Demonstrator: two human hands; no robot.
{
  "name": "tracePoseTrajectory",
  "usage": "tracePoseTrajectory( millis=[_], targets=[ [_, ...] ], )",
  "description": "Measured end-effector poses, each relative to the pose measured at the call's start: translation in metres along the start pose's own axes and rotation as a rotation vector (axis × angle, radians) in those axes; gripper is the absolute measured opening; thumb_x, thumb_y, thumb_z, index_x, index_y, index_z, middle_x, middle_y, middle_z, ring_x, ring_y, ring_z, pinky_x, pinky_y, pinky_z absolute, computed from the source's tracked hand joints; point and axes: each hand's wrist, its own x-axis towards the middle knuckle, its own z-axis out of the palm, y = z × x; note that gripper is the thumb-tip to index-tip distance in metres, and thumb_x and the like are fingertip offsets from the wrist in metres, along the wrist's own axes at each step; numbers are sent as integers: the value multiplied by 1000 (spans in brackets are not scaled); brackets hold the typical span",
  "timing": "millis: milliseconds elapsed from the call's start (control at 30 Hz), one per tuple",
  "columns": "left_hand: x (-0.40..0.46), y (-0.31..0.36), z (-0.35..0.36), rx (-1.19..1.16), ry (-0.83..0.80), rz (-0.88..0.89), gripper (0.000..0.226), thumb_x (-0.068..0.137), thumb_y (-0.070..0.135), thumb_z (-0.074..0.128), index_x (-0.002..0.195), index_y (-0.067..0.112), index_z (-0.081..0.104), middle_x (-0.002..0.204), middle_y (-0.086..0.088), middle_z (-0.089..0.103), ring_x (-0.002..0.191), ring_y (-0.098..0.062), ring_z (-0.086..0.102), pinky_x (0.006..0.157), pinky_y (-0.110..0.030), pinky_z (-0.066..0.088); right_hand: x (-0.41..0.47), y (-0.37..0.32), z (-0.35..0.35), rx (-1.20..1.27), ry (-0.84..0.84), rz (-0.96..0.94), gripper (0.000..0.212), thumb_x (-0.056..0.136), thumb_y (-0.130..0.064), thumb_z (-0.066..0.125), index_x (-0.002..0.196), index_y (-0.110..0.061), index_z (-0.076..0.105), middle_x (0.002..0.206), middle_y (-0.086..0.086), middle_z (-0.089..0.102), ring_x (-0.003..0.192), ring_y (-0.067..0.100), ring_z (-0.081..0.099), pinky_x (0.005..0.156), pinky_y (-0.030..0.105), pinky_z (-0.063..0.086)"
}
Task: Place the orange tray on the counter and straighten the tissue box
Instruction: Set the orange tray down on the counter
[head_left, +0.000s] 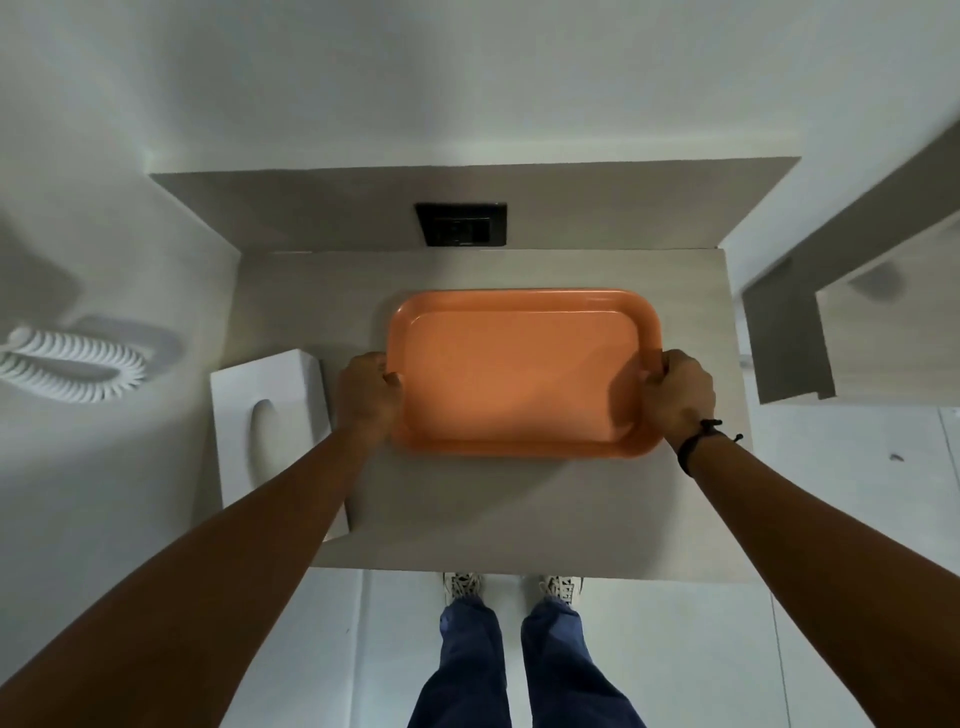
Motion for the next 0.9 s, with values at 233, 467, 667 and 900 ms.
tracePoseTrajectory(
  millis=[233,467,667,900],
  targets=[
    [8,-5,4,-11,9,-4,29,102,16,59,124,4,75,106,-19,79,103,-41,76,91,-46,62,0,-1,5,3,4,-9,30,108,-17,55,129,1,65,125,26,73,115,48,69,88,43,52],
    [-67,-38,36,406,138,569,72,109,43,43,168,4,32,175,-20,33,165,-41,27,134,-58,23,-84,39,20,-234,91,-550,62,114,-39,43,167,-9,33,167,22,44,154,40,45,126,50,43],
    [-108,-79,60,569,47,630,88,106,59,39,170,0,26,180,-23,16,167,-44,15,135,-59,15,-126,70,51,-493,-80,-679,73,114,-33,47,174,-4,16,183,17,17,169,37,17,136,52,22],
    [-95,-85,68,552,15,644,94,108,66,28,172,-2,15,181,-23,5,169,-41,6,135,-58,19,-119,69,52,-600,-84,-682,71,113,-35,42,171,2,23,180,20,22,167,36,16,136,53,23]
  ],
)
